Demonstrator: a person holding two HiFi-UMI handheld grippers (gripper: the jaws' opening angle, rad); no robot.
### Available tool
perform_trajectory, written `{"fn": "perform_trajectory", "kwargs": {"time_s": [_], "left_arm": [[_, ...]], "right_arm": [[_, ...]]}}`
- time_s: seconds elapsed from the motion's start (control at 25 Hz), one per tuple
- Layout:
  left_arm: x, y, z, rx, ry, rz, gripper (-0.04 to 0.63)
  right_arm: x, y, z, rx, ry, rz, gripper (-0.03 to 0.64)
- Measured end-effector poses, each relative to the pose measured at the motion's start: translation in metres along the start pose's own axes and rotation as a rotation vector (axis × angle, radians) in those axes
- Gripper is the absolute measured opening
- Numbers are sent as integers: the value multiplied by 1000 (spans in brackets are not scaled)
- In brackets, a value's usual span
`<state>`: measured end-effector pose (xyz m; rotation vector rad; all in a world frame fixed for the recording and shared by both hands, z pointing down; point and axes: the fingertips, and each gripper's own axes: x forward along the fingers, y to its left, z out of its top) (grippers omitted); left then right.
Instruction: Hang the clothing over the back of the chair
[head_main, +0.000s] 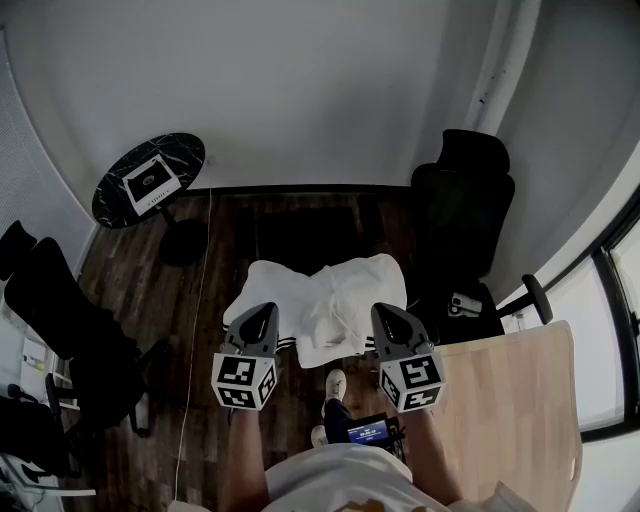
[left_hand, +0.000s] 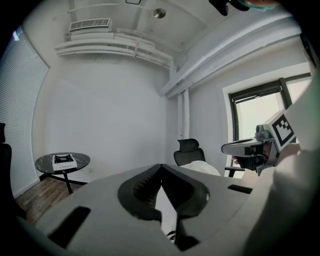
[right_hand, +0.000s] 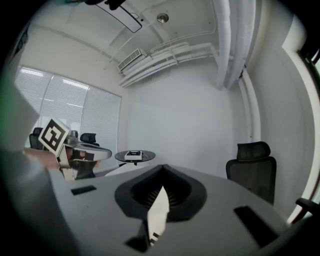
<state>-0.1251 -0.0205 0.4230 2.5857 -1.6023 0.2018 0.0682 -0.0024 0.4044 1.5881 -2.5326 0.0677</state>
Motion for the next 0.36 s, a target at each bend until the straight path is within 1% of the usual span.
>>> {"fn": "perform_trajectory", "kwargs": {"time_s": [0.36], "left_arm": [[3,3,-6,9,13,6,20]], "right_arm": [[-2,-4,-1,4,-4,-6,11]]}}
